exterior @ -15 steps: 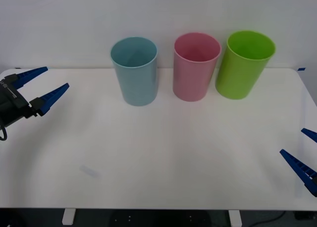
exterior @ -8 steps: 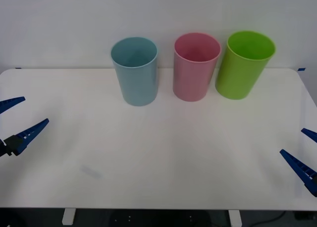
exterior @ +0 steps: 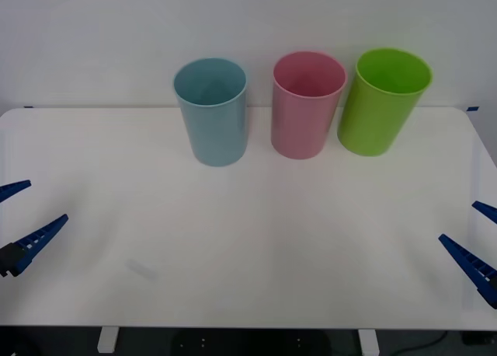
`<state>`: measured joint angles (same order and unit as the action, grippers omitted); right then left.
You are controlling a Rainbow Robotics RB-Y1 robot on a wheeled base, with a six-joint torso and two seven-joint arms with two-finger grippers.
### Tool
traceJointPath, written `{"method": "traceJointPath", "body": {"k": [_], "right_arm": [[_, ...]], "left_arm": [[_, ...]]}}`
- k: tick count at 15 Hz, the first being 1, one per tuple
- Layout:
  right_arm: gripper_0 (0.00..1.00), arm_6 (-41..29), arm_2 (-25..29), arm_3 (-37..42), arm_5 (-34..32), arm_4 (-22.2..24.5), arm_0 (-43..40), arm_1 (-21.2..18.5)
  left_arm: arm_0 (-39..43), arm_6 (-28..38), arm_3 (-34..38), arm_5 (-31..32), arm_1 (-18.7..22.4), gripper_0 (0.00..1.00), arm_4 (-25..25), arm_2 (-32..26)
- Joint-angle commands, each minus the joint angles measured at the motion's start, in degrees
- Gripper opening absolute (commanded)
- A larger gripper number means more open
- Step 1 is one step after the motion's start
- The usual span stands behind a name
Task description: Grasp the object on the table and drop it into the matching bin: aluminum can to the light blue bin, PET bottle to the pink bin.
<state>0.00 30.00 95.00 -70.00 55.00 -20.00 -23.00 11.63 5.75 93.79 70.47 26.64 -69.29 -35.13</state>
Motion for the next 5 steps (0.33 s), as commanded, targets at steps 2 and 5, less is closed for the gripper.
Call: {"method": "traceJointPath", "body": {"k": [2, 5], "right_arm": [[1.00, 0.00, 0.00, 0.00, 0.00, 0.00, 0.00, 0.00], [1.00, 0.00, 0.00, 0.00, 0.00, 0.00, 0.00, 0.00]], "left_arm": [[0.76, 0.22, -0.10, -0.07, -0.01, 1.00, 0.82, 0.07], [0.94, 0.22, -0.01, -0.07, -0.01, 1.00, 0.91, 0.07]]}}
